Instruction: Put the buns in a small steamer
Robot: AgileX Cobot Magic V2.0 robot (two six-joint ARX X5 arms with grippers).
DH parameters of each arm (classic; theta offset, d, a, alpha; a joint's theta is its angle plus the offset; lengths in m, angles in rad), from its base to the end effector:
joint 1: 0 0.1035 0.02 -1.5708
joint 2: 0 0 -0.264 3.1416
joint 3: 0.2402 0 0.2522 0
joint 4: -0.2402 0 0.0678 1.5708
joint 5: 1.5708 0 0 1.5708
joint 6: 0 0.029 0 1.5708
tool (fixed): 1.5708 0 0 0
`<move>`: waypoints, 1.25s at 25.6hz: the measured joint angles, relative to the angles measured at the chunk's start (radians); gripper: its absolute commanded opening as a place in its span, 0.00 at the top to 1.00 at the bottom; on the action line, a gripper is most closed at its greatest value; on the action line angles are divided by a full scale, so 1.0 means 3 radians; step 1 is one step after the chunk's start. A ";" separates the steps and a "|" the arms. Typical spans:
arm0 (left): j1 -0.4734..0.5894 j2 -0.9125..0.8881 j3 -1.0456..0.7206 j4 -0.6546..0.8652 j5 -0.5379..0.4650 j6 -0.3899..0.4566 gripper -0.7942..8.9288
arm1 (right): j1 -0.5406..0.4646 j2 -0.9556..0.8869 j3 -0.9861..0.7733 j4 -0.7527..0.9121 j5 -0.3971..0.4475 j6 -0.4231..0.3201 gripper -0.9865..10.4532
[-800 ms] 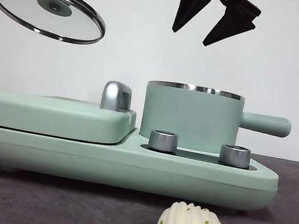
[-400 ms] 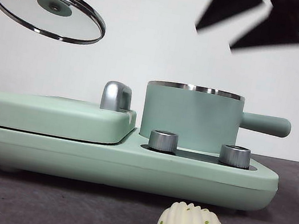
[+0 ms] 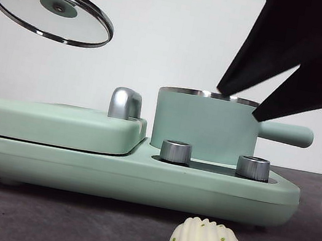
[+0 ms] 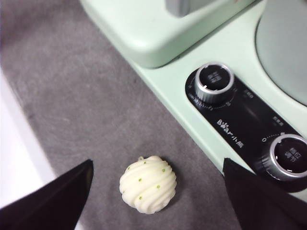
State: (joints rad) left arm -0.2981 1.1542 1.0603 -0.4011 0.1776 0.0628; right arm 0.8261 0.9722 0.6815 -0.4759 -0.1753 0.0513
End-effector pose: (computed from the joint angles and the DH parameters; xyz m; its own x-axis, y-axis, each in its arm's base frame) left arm 0.2350 -0.0776 0.3359 0.7760 -0.4233 -0.4676 0.4653 0.8847 -0.0285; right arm 0.1268 0.1450 0.2420 0.3525 0.6397 -0.6831 -0.7840 0.6004 0.1578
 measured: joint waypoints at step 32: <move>0.0000 0.0000 0.0000 0.0000 0.0000 0.0000 0.90 | 0.0469 0.1282 0.0000 0.0128 0.0323 0.0230 0.72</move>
State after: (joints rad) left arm -0.2981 1.1542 1.0603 -0.4011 0.1776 0.0628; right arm 0.9668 1.3567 0.6815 -0.4374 -0.0784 0.1204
